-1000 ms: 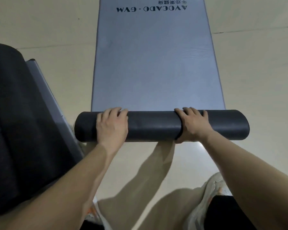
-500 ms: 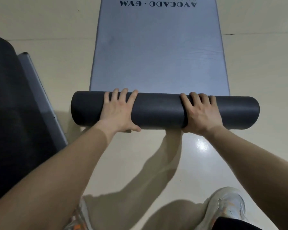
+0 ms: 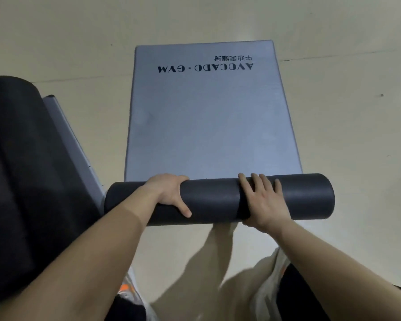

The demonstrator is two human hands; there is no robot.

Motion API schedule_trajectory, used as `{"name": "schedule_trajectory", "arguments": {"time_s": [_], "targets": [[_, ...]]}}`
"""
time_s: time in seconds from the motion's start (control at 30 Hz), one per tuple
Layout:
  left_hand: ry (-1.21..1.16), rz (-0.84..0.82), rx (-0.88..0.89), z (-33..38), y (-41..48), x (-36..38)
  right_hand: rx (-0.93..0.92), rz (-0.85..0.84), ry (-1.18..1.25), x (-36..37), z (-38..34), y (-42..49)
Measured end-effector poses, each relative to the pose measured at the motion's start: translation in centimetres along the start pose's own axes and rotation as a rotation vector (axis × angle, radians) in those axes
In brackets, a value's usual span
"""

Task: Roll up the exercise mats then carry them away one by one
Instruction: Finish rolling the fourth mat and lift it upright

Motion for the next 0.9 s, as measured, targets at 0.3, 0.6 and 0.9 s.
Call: {"name": "schedule_trajectory", "arguments": {"time_s": [0.3, 0.6, 0.9], "targets": [[0.183, 0.507, -0.122, 2.0, -4.0, 3.2, -0.036, -0.169, 0.168, -2.9, 1.0, 6.0], [0.147, 0.542, -0.024, 0.1, 2.8, -3.6, -0.008, 0.283, -0.066, -2.7, 2.3, 6.1], [0.197, 0.559, 0.016, 0.6, 2.1, -6.8, -0.064, 0.114, -0.077, -7.1, 3.0, 9.0]]}}
Point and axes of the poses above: each hand's wrist, its own y-axis towards the middle knuckle, its own x-axis out of the palm, z = x × y, the point moved 8 cm from there along y, towards the middle knuckle, and after that the axes turned 2 degrees about -x, right-handed, at the moved point
